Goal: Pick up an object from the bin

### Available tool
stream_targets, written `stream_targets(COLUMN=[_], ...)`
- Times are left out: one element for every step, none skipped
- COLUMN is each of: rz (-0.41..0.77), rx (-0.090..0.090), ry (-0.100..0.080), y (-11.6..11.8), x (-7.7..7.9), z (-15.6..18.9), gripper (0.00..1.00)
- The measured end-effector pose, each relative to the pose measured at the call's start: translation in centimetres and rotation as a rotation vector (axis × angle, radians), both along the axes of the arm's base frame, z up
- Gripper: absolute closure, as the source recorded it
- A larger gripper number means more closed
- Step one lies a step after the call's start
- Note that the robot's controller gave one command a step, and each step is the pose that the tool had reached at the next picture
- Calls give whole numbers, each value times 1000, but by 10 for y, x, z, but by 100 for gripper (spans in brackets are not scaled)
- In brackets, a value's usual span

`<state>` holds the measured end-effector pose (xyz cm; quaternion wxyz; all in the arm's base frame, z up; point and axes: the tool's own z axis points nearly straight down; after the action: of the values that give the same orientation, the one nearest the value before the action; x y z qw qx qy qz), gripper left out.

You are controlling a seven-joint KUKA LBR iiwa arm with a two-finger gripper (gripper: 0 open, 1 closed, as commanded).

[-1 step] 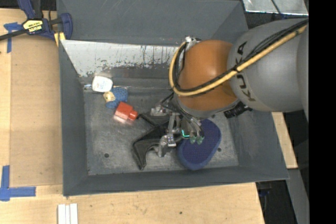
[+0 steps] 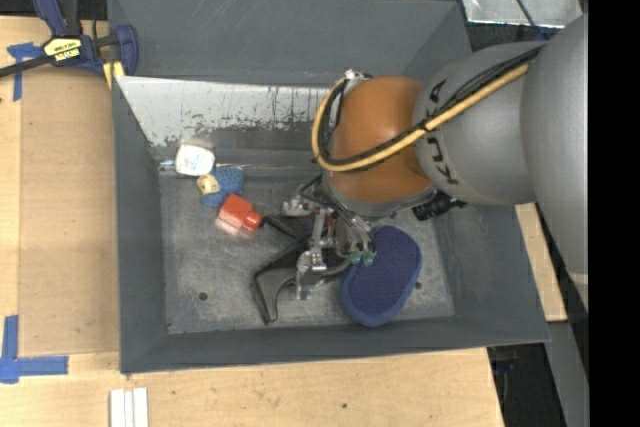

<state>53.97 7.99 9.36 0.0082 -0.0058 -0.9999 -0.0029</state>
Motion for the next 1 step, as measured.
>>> stream_targets(rz=[-8], rx=[0], ry=[3], y=[0], x=[0], z=[-2], gripper=[0])
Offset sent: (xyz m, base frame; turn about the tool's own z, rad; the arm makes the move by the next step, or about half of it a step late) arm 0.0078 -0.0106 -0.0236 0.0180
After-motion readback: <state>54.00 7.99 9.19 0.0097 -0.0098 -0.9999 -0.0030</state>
